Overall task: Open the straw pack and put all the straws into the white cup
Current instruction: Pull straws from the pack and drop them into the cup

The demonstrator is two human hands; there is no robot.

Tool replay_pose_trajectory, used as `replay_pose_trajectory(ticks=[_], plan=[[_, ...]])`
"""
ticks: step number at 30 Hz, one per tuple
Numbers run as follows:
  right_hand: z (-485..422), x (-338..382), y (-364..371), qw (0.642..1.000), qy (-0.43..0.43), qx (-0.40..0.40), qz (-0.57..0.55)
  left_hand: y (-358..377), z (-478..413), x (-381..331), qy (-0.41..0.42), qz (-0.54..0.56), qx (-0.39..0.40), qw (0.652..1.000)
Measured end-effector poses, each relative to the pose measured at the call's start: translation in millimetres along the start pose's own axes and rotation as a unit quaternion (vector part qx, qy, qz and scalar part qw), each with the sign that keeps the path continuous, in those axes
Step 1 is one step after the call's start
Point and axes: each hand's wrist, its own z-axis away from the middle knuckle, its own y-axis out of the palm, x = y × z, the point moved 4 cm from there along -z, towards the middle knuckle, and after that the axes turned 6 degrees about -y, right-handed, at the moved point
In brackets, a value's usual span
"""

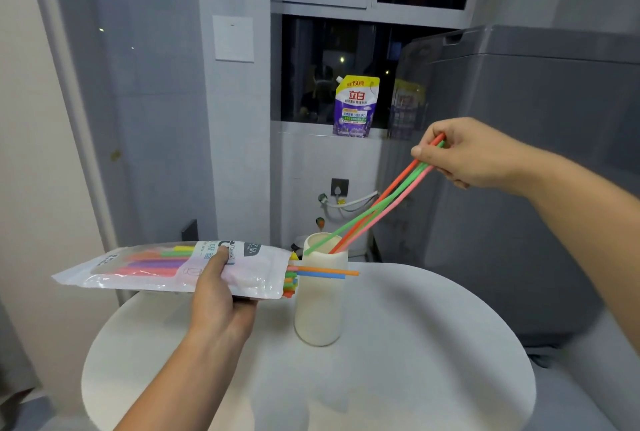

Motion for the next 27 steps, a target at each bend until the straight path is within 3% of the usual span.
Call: replay_pose_trajectory(ticks=[14,27], plan=[[-15,-2,-12,0.999,0.019,-0.02,0.025,0,0,-1,-0.005,0.006,0.009,1.0],[-44,23,69,0.998,-0.011,0.047,0.029,0,5,-2,-0.017,0.0,0.01,1.0]])
